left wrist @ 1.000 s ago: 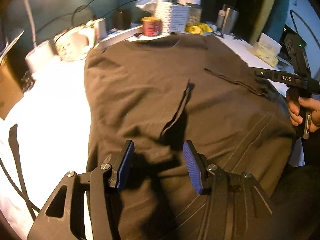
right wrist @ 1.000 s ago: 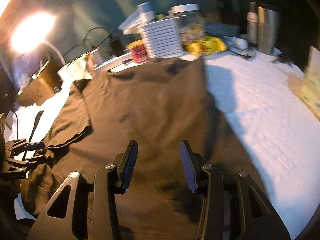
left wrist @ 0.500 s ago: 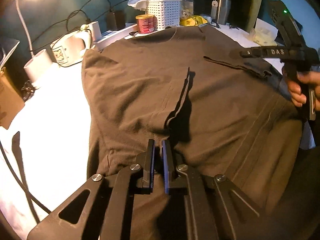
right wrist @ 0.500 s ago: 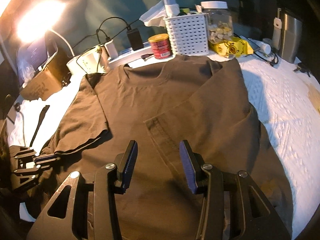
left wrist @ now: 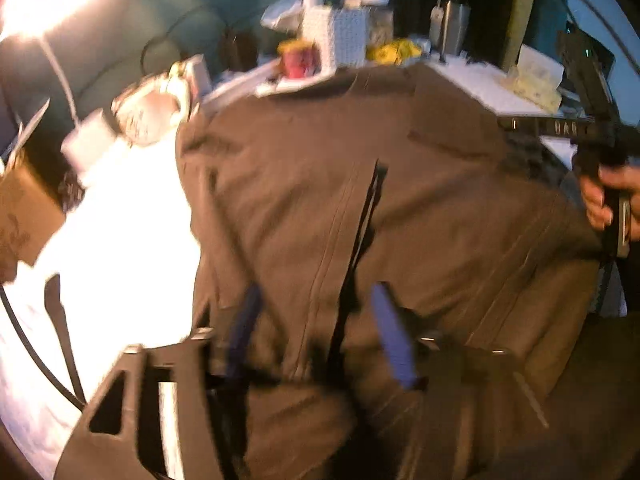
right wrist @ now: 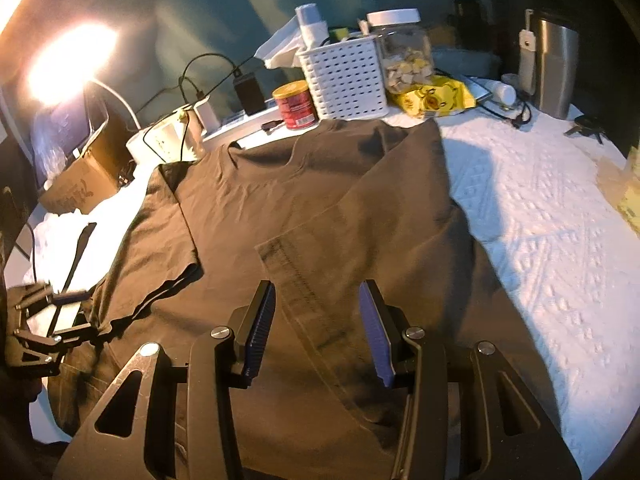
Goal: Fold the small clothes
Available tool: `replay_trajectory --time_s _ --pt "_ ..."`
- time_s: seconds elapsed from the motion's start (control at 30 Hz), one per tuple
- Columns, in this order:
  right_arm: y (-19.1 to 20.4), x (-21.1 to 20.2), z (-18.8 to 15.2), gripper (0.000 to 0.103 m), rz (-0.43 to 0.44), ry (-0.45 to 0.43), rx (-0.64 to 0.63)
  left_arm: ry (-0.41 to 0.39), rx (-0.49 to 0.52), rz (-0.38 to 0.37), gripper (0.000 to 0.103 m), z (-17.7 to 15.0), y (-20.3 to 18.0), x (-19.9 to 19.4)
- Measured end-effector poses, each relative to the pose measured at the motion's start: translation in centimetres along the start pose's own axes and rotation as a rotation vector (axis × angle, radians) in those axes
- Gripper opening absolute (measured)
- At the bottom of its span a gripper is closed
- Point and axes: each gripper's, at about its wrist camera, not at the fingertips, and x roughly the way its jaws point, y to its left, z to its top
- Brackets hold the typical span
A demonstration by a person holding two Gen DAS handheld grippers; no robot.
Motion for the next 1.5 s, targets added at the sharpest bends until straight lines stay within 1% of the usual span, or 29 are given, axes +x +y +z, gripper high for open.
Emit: replay_trajectory --time_s 0.07,0.13,0.27,0.4,0.47,0.5,0.53,0.57,0.6,0.63,0.7,0.77,0.93,1.0,1.07,1.17,1.23,1.3,1.5 --pt "-0.8 -0.4 -0.3 0.047 -0.004 -0.004 0.010 -0.021 0.015 0.006 0.065 1.6 -0.6 0.7" --pt "-1.4 -0.7 -0.5 0.047 -0.008 -0.009 0.019 -0.020 0.017 -0.006 0.065 3.0 -0.9 1.9" --pt "-2.9 -1.6 -0.9 0.047 -0.018 -0.023 0.038 0.025 0.027 -0.008 0.065 5.3 -1.7 5.1" --pt "-4.2 -2.1 -1.1 0.047 -0.029 -0.036 0.059 0.043 0.050 -0.030 0.065 6.7 -3.0 6.9" --pt "-4.9 -2.2 -1.2 0.047 -0.034 -0.038 0.074 0.057 0.056 -0.032 0.061 7.0 -3.3 7.6" --pt "-5.2 -2.1 -1.3 0.047 -0.036 -0.038 0.080 0.069 0.059 -0.037 0.050 7.2 -3.5 8.2" --pt "-5.4 -2.1 -1.3 0.047 -0.036 -0.039 0.084 0.075 0.061 -0.043 0.042 7.4 -3.6 8.5" --pt "-5.7 -2.1 -1.4 0.046 -0.037 -0.039 0.089 0.061 0.060 -0.053 0.035 7.6 -3.6 8.6" --pt "-5.9 -2.1 -1.4 0.047 -0.037 -0.039 0.094 0.060 0.067 -0.051 0.021 7.8 -3.8 8.8" --pt "-6.0 -2.1 -1.4 0.047 -0.038 -0.039 0.097 0.060 0.071 -0.042 0.012 8.2 -3.9 9.0" --pt "-6.4 -2.0 -1.5 0.047 -0.039 -0.039 0.102 0.055 0.063 -0.026 0.003 8.6 -3.9 9.3" --pt "-6.5 -2.0 -1.5 0.047 -0.039 -0.039 0.105 0.038 0.034 -0.028 0.003 9.1 -3.6 9.3" --pt "-6.6 -2.1 -1.6 0.047 -0.042 -0.040 0.108 0.021 0.015 -0.035 0.003 9.5 -3.5 9.5" --pt "-6.6 -2.2 -1.6 0.047 -0.042 -0.041 0.104 0.043 0.002 -0.036 0.004 9.5 -3.4 9.9" --pt "-6.3 -2.4 -1.6 0.047 -0.043 -0.044 0.099 0.051 -0.031 -0.056 0.007 9.4 -3.1 9.9" --pt "-5.8 -2.9 -1.7 0.047 -0.045 -0.052 0.090 0.047 -0.055 -0.084 0.019 9.2 -3.1 9.2" --pt "-5.4 -3.3 -1.9 0.046 -0.047 -0.056 0.085 0.029 -0.040 -0.072 0.040 8.9 -3.4 8.4" --pt "-5.0 -3.6 -2.1 0.047 -0.050 -0.058 0.079 0.006 -0.032 -0.078 0.048 8.5 -3.8 7.6" --pt "-3.4 -4.5 -3.0 0.047 -0.053 -0.062 0.054 -0.022 -0.032 -0.102 0.049 7.0 -4.4 5.7"
